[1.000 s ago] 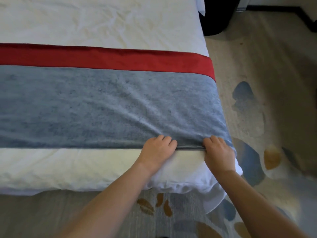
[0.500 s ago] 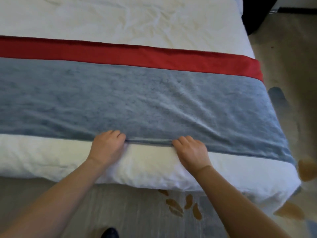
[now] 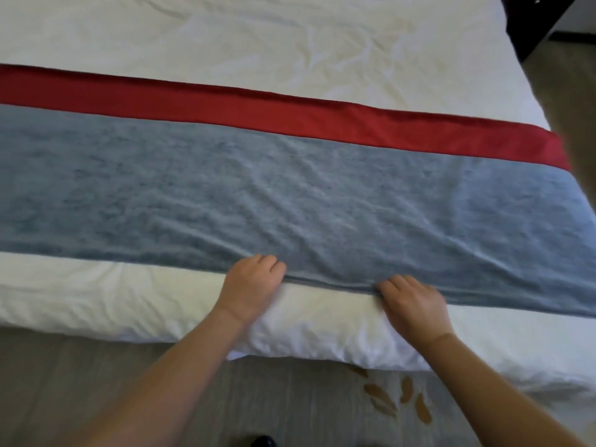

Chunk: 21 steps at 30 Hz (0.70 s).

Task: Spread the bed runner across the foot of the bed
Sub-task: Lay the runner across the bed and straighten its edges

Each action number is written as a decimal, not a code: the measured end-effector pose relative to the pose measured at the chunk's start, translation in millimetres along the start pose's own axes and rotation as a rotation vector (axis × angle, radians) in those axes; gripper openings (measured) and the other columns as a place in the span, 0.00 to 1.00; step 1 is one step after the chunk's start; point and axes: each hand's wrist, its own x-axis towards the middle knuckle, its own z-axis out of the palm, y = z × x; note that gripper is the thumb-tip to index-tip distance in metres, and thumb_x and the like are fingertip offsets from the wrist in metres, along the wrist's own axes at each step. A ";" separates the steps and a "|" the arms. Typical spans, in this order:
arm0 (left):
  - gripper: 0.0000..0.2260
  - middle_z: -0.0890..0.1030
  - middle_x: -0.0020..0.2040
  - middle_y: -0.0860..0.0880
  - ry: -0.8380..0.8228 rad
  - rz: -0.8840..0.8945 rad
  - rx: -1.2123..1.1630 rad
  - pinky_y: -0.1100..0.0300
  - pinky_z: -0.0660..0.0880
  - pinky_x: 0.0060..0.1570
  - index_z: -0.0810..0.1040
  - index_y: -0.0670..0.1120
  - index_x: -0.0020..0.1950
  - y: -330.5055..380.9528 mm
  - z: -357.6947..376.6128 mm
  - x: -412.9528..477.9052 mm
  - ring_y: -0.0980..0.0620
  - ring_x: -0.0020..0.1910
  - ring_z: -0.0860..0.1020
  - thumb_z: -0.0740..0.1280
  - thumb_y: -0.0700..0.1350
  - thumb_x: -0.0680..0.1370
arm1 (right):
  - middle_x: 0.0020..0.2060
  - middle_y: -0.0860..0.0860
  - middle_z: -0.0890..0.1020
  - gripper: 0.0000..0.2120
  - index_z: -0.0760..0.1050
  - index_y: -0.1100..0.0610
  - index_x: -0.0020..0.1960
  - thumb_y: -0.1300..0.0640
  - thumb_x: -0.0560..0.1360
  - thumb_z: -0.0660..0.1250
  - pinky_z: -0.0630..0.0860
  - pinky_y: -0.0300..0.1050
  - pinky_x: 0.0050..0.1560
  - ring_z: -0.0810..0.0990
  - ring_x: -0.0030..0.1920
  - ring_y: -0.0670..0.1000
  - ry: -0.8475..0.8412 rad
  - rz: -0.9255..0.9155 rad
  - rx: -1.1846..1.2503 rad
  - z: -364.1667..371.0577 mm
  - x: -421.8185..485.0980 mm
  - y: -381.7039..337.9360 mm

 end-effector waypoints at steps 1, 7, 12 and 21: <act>0.04 0.75 0.32 0.46 -0.012 -0.031 0.004 0.56 0.71 0.25 0.76 0.45 0.36 -16.2 -2.4 -10.4 0.45 0.30 0.75 0.62 0.40 0.65 | 0.29 0.52 0.77 0.08 0.80 0.56 0.36 0.62 0.58 0.69 0.69 0.42 0.22 0.78 0.28 0.56 0.013 -0.020 0.031 2.4 11.8 -20.4; 0.05 0.77 0.33 0.44 -0.079 -0.179 0.005 0.54 0.73 0.24 0.78 0.42 0.36 -81.3 -0.2 -48.1 0.43 0.29 0.76 0.63 0.38 0.66 | 0.27 0.51 0.75 0.14 0.78 0.56 0.34 0.67 0.51 0.75 0.66 0.40 0.22 0.74 0.26 0.54 -0.025 -0.042 0.132 15.5 60.5 -109.1; 0.04 0.75 0.30 0.45 -0.075 -0.134 -0.044 0.55 0.72 0.25 0.78 0.43 0.33 -78.5 6.0 -62.7 0.45 0.28 0.75 0.69 0.35 0.64 | 0.27 0.52 0.75 0.13 0.77 0.57 0.32 0.66 0.53 0.78 0.66 0.41 0.22 0.75 0.26 0.54 -0.028 0.009 0.182 19.1 50.5 -115.4; 0.02 0.76 0.34 0.44 -0.054 -0.267 0.004 0.51 0.73 0.28 0.78 0.43 0.37 -125.6 -6.2 -81.0 0.43 0.32 0.76 0.68 0.36 0.68 | 0.34 0.54 0.75 0.08 0.79 0.57 0.42 0.66 0.65 0.66 0.65 0.44 0.27 0.73 0.31 0.55 0.107 -0.300 0.265 15.0 104.4 -164.4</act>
